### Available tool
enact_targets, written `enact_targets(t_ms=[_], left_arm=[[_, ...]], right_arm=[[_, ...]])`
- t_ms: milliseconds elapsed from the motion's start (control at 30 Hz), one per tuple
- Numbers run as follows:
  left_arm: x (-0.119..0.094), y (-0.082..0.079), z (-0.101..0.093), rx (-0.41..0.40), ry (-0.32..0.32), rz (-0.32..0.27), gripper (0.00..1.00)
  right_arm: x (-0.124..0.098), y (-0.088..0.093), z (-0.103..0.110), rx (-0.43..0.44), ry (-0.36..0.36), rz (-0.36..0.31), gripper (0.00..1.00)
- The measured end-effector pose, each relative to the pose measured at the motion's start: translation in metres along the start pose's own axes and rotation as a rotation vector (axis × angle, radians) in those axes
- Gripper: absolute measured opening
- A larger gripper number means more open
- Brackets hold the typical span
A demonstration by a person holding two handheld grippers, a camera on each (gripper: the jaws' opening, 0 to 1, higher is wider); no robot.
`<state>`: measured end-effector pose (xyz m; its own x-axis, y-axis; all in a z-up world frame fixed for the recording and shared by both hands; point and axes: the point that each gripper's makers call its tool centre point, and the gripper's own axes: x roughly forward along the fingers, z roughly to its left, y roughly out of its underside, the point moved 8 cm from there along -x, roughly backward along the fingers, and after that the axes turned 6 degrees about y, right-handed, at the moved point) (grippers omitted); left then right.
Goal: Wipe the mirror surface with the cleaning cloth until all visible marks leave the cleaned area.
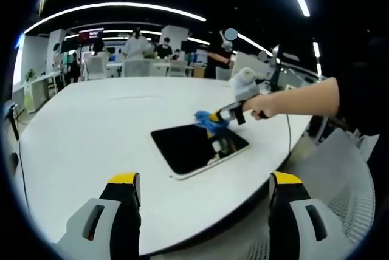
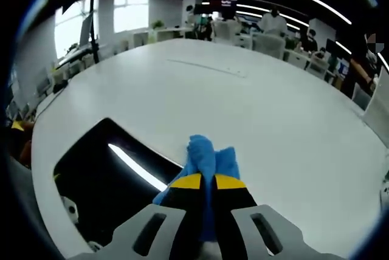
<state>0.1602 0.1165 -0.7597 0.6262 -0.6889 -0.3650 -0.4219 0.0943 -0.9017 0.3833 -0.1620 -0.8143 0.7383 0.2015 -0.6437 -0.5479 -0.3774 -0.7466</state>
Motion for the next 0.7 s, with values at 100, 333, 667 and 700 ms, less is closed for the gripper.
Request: enact_targets(t_ms=[100,333,667,700], left_arm=[[-0.0005,-0.001,0.0001,0.002,-0.001,-0.015,0.86],[-0.0011,-0.0016,0.0006,0.002,-0.007,-0.024,0.85],[-0.0005,-0.0003,0.0014,0.004,-0.017,-0.009,0.86],[-0.0005,-0.0004,0.0016,0.005,-0.018,-0.011,0.86]], right_arm=[[0.001,-0.0007,-0.0003,-0.008,0.005,-0.003,0.01],[0.0019,-0.0018,0.0,-0.065,0.008,-0.017,0.0],[0.0059,-0.0043,0.0,-0.132,0.006,-0.054,0.0],[0.0062,-0.005,-0.0006,-0.13,0.006,-0.053,0.0]])
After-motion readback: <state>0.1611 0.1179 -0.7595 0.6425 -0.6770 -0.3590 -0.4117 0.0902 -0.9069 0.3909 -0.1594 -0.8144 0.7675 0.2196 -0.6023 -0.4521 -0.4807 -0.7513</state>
